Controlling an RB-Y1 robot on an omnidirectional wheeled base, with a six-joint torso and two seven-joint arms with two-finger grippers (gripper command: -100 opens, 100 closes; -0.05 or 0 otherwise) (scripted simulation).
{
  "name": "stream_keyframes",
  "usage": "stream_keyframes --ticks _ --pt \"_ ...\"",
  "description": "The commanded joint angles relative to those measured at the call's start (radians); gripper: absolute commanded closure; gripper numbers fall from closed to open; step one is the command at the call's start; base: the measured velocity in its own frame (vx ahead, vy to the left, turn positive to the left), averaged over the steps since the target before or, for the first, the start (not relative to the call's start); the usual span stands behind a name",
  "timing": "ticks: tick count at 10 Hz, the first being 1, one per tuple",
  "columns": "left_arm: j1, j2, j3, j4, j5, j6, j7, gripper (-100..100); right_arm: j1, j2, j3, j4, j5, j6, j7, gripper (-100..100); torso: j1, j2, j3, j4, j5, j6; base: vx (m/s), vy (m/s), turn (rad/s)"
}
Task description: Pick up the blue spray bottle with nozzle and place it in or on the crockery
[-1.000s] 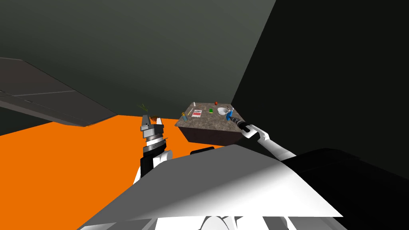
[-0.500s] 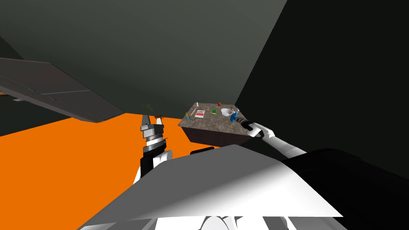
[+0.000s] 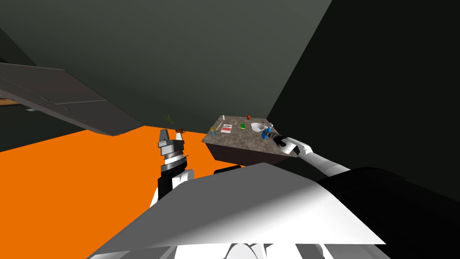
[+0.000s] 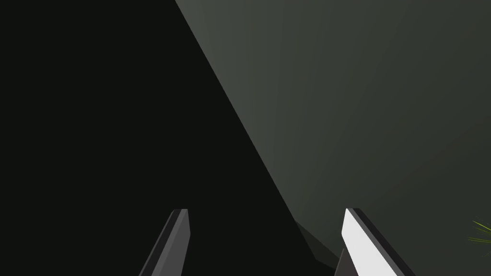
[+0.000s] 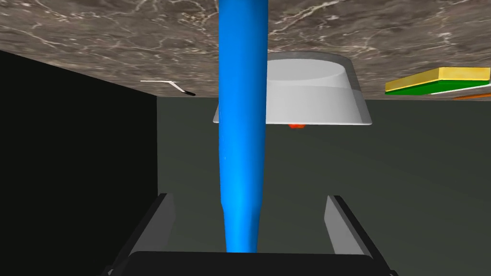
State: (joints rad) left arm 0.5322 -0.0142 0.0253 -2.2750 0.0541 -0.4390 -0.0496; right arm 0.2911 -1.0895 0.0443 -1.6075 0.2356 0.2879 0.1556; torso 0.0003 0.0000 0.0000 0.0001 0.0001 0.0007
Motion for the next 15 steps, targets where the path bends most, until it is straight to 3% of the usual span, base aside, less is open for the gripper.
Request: stream_keyframes --ticks 1,2,3,7,8,9,10,11,15 --pt "0.0 0.0 0.0 0.0 0.0 0.0 0.0 0 -0.013 0.02 0.0 0.029 0.01 -0.009 0.007 -100 0.0 0.0 0.0 0.0 0.0 0.0 0.08 -0.028 0.094" --pt "0.0 0.0 0.0 0.0 0.0 0.0 0.0 0 -0.007 0.016 -0.001 0.018 0.009 -0.006 0.004 -100 -0.002 -0.004 -0.002 -0.001 0.0 -0.001 0.051 -0.021 0.03" --pt "0.0 0.0 0.0 0.0 0.0 0.0 0.0 0 -0.008 0.017 -0.001 0.021 0.01 -0.008 0.005 100 -0.002 -0.003 -0.002 -0.001 0.0 0.0 0.007 -0.003 -0.003" --pt "0.0 0.0 0.0 0.0 0.0 0.0 0.0 0 -0.008 0.017 -0.001 0.021 0.01 -0.008 0.004 100 -0.001 0.0 0.0 0.0 -0.001 -0.001 0.001 -0.001 -0.003" --pt "0.0 0.0 0.0 0.0 0.0 0.0 0.0 0 -0.008 0.017 -0.001 0.021 0.01 -0.008 0.005 0 -0.001 0.0 0.0 0.0 -0.001 -0.001 0.0 0.0 0.0" --pt "0.0 0.0 0.0 0.0 0.0 0.0 0.0 0 -0.008 0.017 -0.001 0.021 0.01 -0.008 0.005 100 -0.001 0.0 0.0 0.0 -0.001 -0.001 0.0 0.0 0.0" --pt "0.0 0.0 0.0 0.0 0.0 0.0 0.0 0 -0.008 0.017 -0.001 0.021 0.01 -0.008 0.005 0 -0.001 0.0 0.0 0.0 -0.001 -0.001 0.0 0.0 0.0" --pt "0.0 0.0 0.0 0.0 0.0 0.0 0.0 0 -0.009 -0.004 -0.019 0.013 0.008 0.007 0.001 100 -0.001 0.0 0.0 0.0 -0.001 -0.001 -0.09 0.029 0.206" --pt "-0.001 0.0 0.0 0.0 0.0 0.0 0.0 0 -0.011 -0.065 -0.062 -0.007 -0.005 0.049 -0.01 100 0.002 0.016 0.01 0.004 0.001 -0.002 -0.215 0.0 0.198"
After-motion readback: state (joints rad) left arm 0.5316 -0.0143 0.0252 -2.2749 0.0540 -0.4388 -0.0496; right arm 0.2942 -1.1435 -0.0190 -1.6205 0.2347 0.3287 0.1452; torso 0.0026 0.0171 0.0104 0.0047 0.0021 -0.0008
